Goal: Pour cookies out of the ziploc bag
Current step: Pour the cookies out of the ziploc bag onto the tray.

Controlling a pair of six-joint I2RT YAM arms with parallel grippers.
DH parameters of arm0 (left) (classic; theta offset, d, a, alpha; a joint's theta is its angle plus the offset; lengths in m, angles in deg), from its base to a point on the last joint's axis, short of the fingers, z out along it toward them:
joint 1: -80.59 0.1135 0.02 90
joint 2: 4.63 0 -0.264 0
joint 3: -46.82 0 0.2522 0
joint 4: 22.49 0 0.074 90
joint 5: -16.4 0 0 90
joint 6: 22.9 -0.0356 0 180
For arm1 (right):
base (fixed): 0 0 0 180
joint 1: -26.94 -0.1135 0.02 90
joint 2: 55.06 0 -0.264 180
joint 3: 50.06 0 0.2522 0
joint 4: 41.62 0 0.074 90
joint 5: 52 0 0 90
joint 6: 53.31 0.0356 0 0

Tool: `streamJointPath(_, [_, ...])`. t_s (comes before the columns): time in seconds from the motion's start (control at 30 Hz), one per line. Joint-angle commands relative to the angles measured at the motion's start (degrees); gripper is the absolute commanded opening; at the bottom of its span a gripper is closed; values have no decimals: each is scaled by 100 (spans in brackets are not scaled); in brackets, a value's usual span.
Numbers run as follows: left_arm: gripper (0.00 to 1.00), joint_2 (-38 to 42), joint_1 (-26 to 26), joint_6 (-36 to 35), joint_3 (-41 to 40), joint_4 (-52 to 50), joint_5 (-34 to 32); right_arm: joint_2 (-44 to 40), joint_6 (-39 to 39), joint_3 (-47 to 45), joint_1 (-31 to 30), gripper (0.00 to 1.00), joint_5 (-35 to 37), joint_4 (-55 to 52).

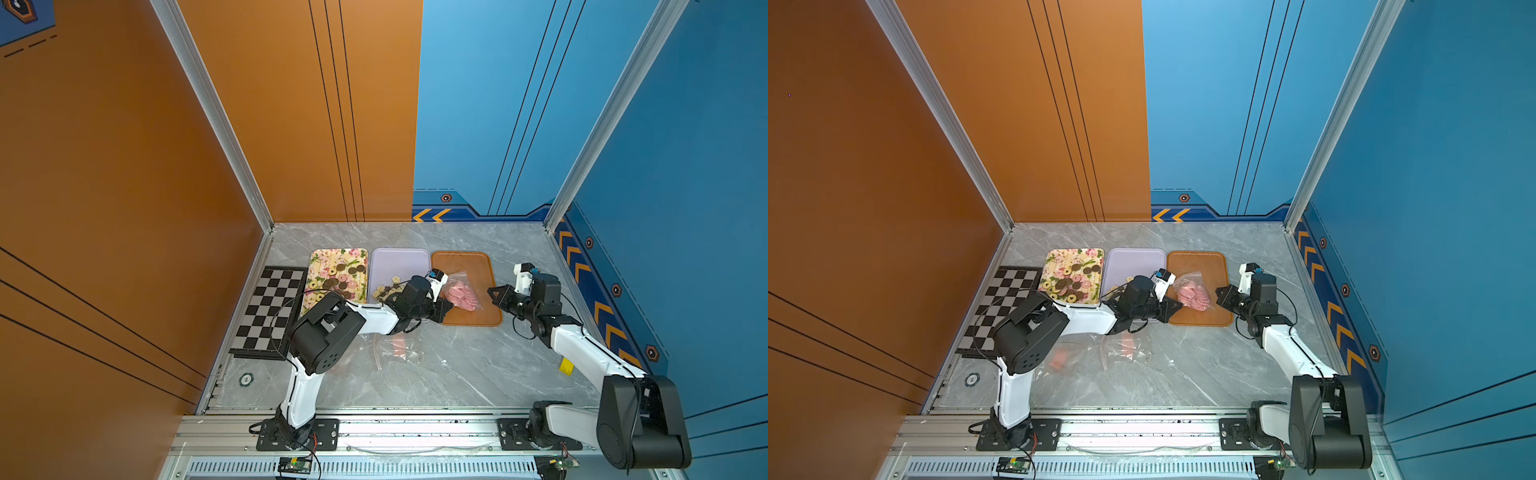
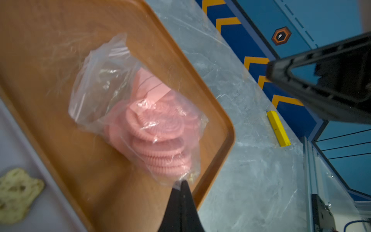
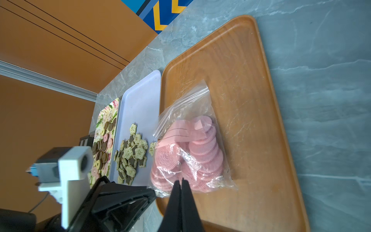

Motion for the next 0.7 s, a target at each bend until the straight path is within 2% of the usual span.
streamJointPath(0.0, [0,-26,-116,-161,196,-596,14,228,-274,-137,3,26,34,-448])
streamJointPath(0.03, [0,-135,-119,-126,210,-589,-73,368,-329,-135,-12,35,165,-538])
streamJointPath(0.1, [0,-296,-164,-96,222,-597,-355,670,-365,-172,-40,38,204,-482])
streamJointPath(0.23, [0,-454,-211,-162,229,-595,-757,1191,-333,-53,-181,38,247,-439])
streamJointPath(0.43, [0,-482,-332,-376,152,-583,-1288,1532,-33,-132,-323,40,276,-126])
streamJointPath(0.53, [0,-482,-366,-400,110,-588,-1380,1632,86,-126,-367,44,360,51])
streamJointPath(0.67, [0,-407,-395,-457,3,-524,-1492,1739,160,-28,-393,43,513,111])
